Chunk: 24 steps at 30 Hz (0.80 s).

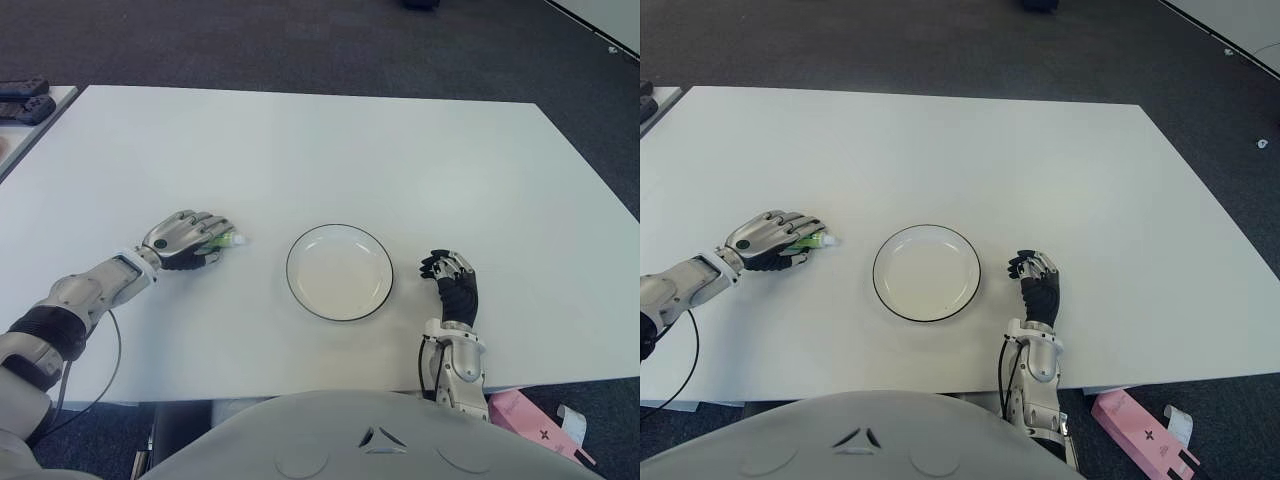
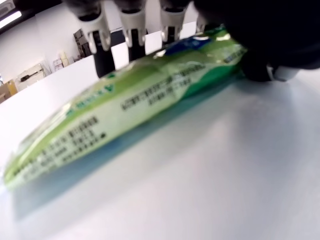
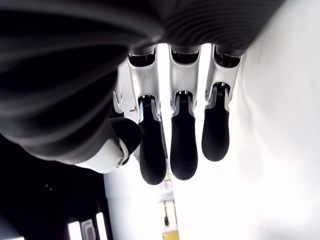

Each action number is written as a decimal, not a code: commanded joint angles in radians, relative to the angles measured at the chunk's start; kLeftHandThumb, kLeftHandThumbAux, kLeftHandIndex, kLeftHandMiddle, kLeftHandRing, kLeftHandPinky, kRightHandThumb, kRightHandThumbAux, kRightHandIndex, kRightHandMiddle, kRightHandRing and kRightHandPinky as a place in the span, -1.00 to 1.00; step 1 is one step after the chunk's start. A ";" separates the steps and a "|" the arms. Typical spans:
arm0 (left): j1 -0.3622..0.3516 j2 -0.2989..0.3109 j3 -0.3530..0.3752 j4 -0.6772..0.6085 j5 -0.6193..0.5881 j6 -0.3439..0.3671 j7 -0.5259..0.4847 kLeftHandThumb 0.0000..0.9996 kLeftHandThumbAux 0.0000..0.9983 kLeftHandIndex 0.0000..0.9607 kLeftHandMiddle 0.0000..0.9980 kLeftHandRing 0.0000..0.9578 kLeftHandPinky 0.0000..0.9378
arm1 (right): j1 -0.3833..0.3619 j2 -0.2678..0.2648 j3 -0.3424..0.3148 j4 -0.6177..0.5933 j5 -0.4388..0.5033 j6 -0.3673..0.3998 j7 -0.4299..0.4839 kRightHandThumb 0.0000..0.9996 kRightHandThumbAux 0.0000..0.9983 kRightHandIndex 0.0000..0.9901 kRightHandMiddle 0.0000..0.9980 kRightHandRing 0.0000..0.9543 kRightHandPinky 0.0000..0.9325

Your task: Put the toothpaste on the table into the plate.

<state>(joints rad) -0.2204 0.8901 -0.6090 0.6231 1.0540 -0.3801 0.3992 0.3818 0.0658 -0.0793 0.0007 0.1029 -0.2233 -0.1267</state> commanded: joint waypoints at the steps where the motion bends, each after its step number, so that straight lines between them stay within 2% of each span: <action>1: 0.066 -0.025 -0.076 0.081 0.049 0.009 -0.091 0.15 -0.64 -1.00 -0.73 -0.65 -0.48 | 0.013 0.021 -0.005 0.016 0.008 0.043 -0.001 0.41 0.45 -0.13 0.13 0.14 0.13; 3: 0.070 -0.027 -0.071 0.083 0.033 0.007 -0.105 0.18 -0.61 -1.00 -0.70 -0.57 -0.29 | 0.013 0.021 -0.005 0.016 0.009 0.044 0.000 0.41 0.45 -0.13 0.13 0.14 0.14; 6: 0.075 -0.029 -0.062 0.082 0.006 0.005 -0.128 0.23 -0.57 -1.00 -0.67 -0.48 -0.16 | 0.012 0.021 -0.005 0.016 0.010 0.044 0.001 0.41 0.45 -0.13 0.13 0.14 0.14; 11: 0.088 -0.045 -0.026 0.092 -0.108 -0.021 -0.205 0.48 -0.42 -0.87 -0.52 -0.31 0.08 | 0.011 0.021 -0.005 0.018 0.008 0.042 0.001 0.41 0.45 -0.13 0.13 0.14 0.13; 12: 0.091 -0.050 -0.017 0.095 -0.137 -0.027 -0.223 0.54 -0.39 -0.72 -0.45 -0.24 0.09 | 0.011 0.021 -0.005 0.018 0.008 0.042 0.000 0.41 0.45 -0.13 0.13 0.14 0.12; 13: 0.098 -0.056 -0.006 0.094 -0.165 -0.021 -0.238 0.56 -0.38 -0.66 -0.42 -0.21 0.10 | 0.010 0.022 -0.005 0.019 0.007 0.041 -0.001 0.41 0.45 -0.13 0.13 0.14 0.12; 17: 0.126 -0.077 0.027 0.084 -0.244 0.018 -0.273 0.64 -0.29 -0.26 -0.12 0.04 0.19 | 0.008 0.022 -0.005 0.022 0.004 0.038 -0.002 0.41 0.45 -0.13 0.14 0.14 0.13; 19: 0.137 -0.108 0.048 0.111 -0.292 0.041 -0.291 0.66 -0.25 -0.15 0.01 0.15 0.25 | 0.007 0.022 -0.005 0.023 0.004 0.037 -0.003 0.41 0.45 -0.13 0.14 0.14 0.13; 21: 0.142 -0.139 0.063 0.142 -0.331 0.059 -0.304 0.68 0.09 -0.16 0.06 0.33 0.36 | 0.007 0.022 -0.005 0.024 0.005 0.036 -0.003 0.41 0.45 -0.13 0.14 0.14 0.14; 24: 0.145 -0.166 0.080 0.159 -0.369 0.075 -0.315 0.70 0.24 -0.16 0.09 0.44 0.40 | 0.006 0.022 -0.006 0.022 0.005 0.037 -0.002 0.41 0.45 -0.13 0.14 0.14 0.14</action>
<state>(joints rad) -0.1777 0.8028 -0.5038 0.6511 0.7172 -0.3957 0.2728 0.3796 0.0656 -0.0801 -0.0075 0.1024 -0.2199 -0.1267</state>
